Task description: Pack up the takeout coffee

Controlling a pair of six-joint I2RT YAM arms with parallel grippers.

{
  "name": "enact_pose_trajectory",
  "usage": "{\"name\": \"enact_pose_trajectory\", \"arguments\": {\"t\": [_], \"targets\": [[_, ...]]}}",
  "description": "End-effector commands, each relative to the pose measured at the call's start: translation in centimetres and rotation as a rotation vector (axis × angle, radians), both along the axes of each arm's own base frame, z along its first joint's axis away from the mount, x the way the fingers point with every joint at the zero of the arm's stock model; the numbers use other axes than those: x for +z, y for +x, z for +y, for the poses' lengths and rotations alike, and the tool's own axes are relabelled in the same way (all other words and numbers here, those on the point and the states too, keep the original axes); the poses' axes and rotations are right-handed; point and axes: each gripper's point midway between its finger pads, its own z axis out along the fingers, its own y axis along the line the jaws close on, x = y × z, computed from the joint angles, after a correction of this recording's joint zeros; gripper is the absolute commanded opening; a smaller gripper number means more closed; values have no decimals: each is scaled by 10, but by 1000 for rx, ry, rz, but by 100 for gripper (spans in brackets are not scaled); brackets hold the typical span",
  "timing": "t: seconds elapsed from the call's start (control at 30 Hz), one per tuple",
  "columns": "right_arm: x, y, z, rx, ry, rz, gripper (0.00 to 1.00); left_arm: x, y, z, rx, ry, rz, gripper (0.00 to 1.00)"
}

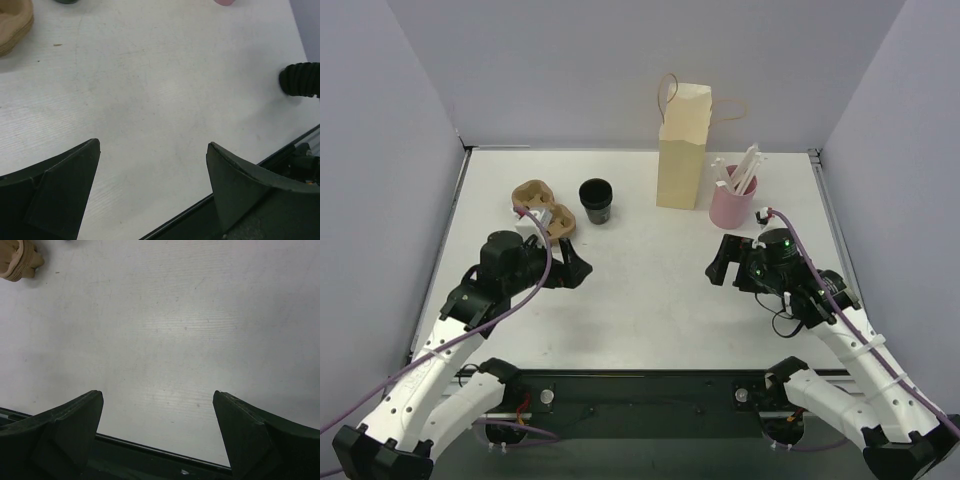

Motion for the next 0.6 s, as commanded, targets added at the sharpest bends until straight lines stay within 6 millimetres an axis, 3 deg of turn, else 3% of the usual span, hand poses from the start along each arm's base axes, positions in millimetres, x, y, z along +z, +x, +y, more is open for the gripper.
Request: {"name": "enact_pose_trajectory", "arguments": {"t": [0.0, 0.07, 0.17, 0.2, 0.23, 0.3, 0.33, 0.4, 0.43, 0.47, 0.5, 0.53, 0.57], "targets": [[26, -3, -1, -2, 38, -51, 100, 3, 15, 29, 197, 81, 19, 97], [26, -5, -2, -5, 38, -56, 100, -5, 20, 61, 388, 158, 60, 96], [24, -9, -3, 8, 36, -58, 100, 0, 24, 91, 539, 260, 80, 89], [19, -11, -4, 12, 30, -52, 99, 0, 27, 93, 546, 292, 94, 89], [16, -13, -5, 19, 20, -51, 98, 12, 31, 94, 531, 321, 69, 90], [10, -17, -7, 23, 17, -49, 98, 21, 43, 77, 421, 330, 30, 89], [8, -18, -8, 30, 14, -48, 98, 38, 52, 65, 367, 299, -26, 89], [6, -23, -5, 57, 27, -49, 97, 48, 63, 31, 216, 226, -48, 88], [7, -24, -3, 77, 25, -56, 97, 75, 76, 16, 162, 184, -135, 88], [9, -26, -1, 97, 35, -62, 96, 69, 91, 4, 128, 187, -119, 88], [11, -26, 0, 106, 38, -66, 95, 77, 103, -1, 129, 181, -131, 85], [12, -27, 1, 121, 34, -73, 94, 100, 119, -6, 139, 165, -174, 80], [14, -27, 2, 129, 37, -80, 93, 83, 143, -15, 135, 198, -130, 77]]}}
